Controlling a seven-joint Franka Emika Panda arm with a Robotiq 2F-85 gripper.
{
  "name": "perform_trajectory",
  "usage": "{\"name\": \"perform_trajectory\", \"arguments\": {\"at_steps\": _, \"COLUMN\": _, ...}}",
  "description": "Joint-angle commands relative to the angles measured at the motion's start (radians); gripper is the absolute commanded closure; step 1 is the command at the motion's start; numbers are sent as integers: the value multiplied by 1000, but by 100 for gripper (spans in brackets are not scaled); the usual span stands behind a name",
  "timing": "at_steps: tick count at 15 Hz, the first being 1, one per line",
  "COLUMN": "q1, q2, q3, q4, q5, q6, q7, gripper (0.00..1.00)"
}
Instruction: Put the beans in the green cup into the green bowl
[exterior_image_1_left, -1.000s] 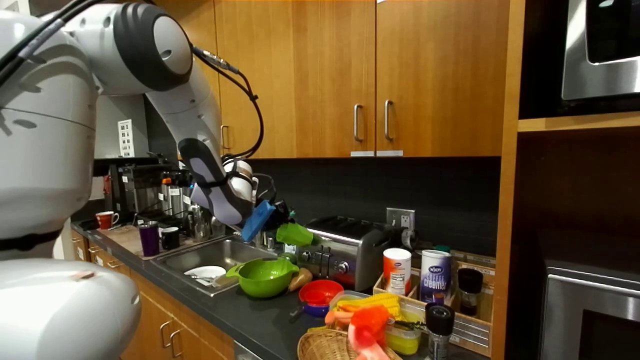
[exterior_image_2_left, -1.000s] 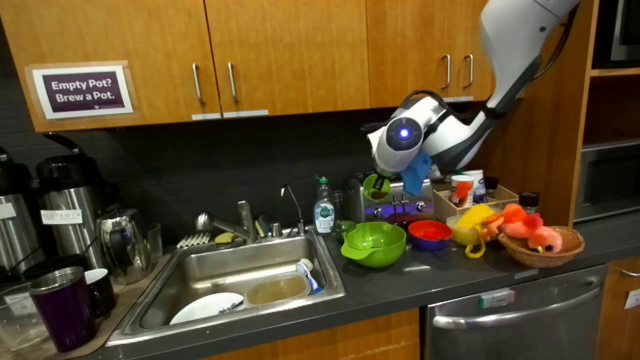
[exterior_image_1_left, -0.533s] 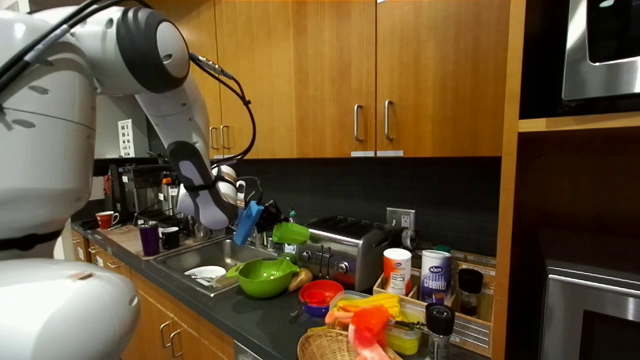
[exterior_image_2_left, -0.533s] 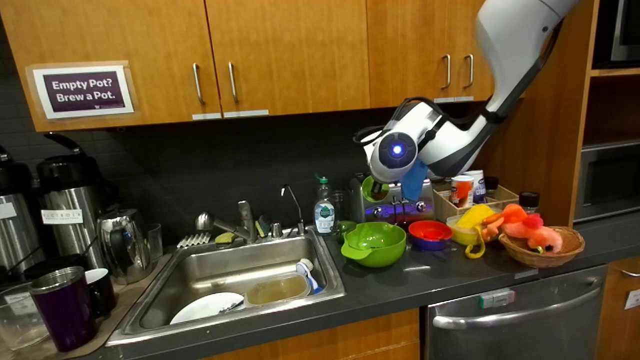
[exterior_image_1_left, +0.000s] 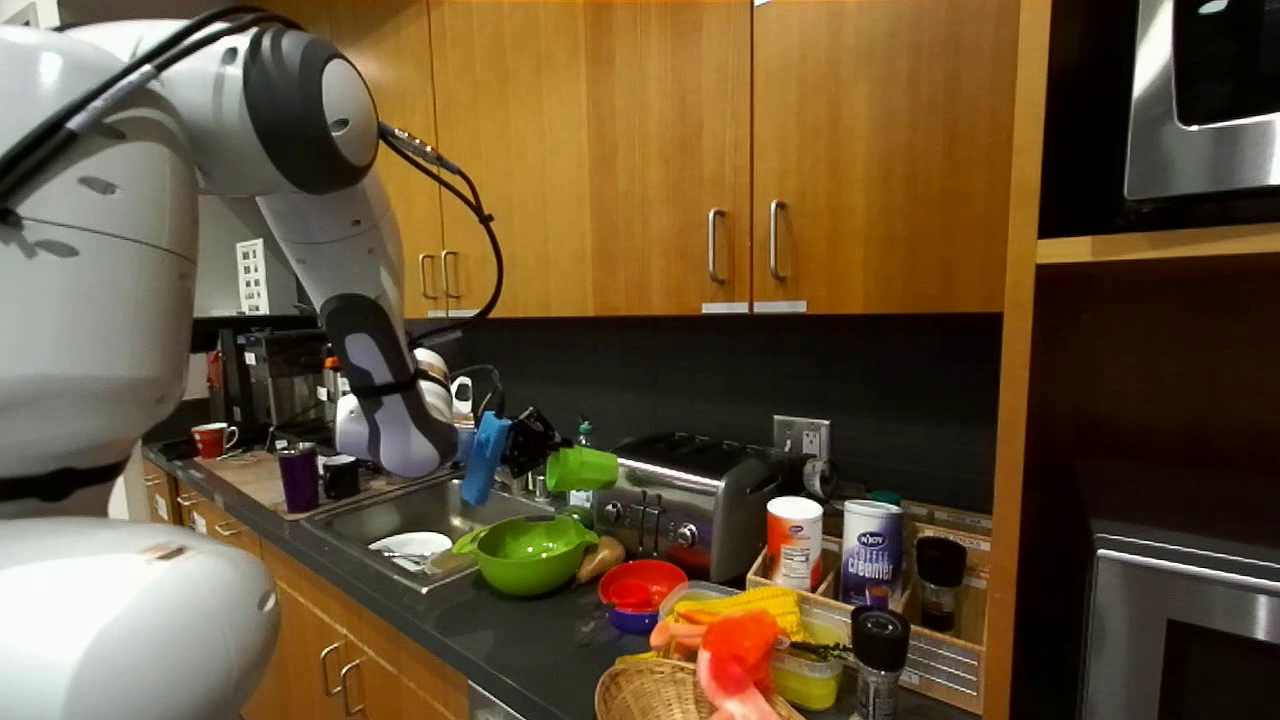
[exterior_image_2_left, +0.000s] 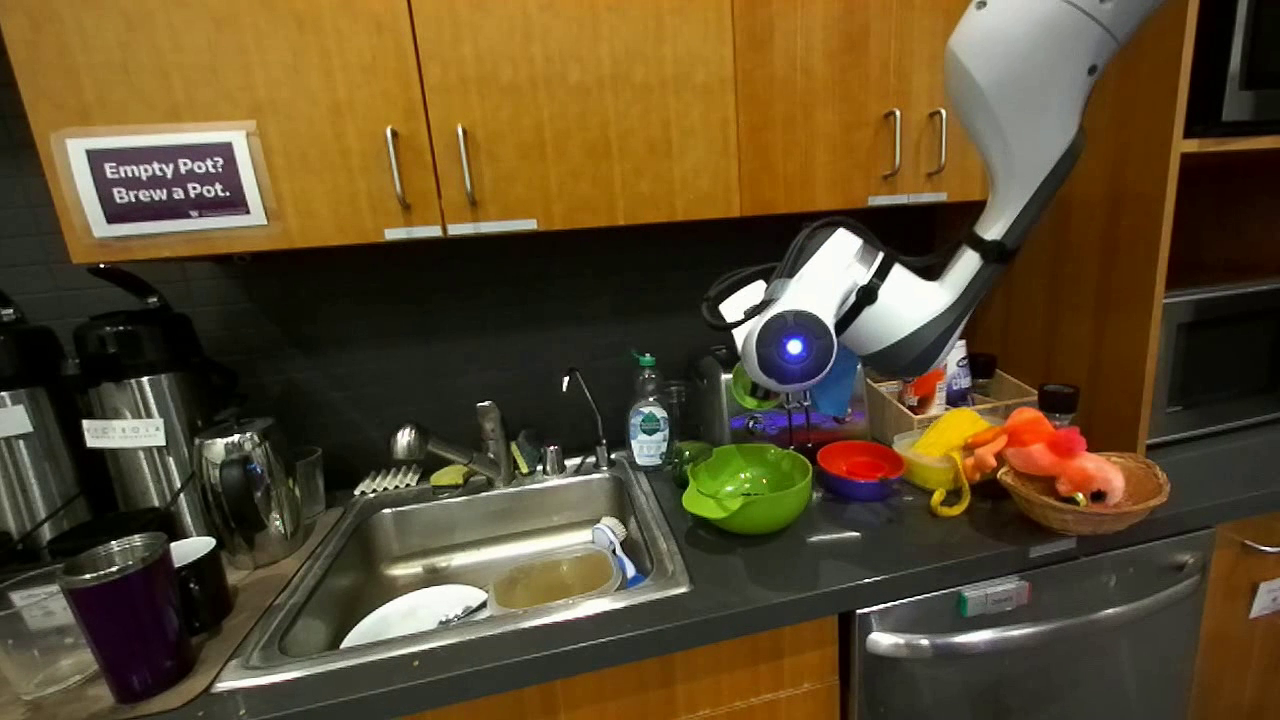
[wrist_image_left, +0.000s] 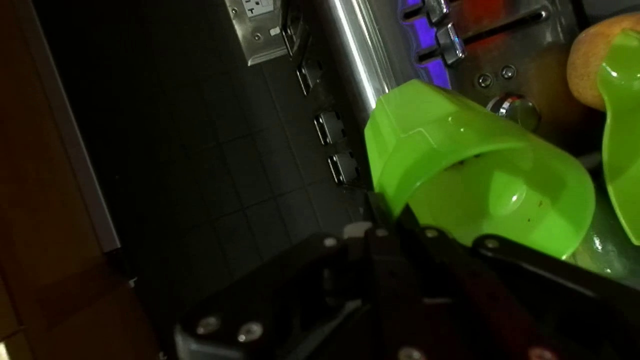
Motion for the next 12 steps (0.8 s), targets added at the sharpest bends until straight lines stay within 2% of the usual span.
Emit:
{"name": "perform_trajectory", "arguments": {"at_steps": 1, "q1": 0, "q2": 28, "q3": 23, "q4": 0, "q5": -48, "q6": -73, "q7": -3, "gripper": 99}}
{"name": "perform_trajectory", "arguments": {"at_steps": 12, "q1": 17, "q2": 145, "q3": 47, "q4": 21, "q5": -166, "q6": -326, "q7": -90, "gripper": 99}}
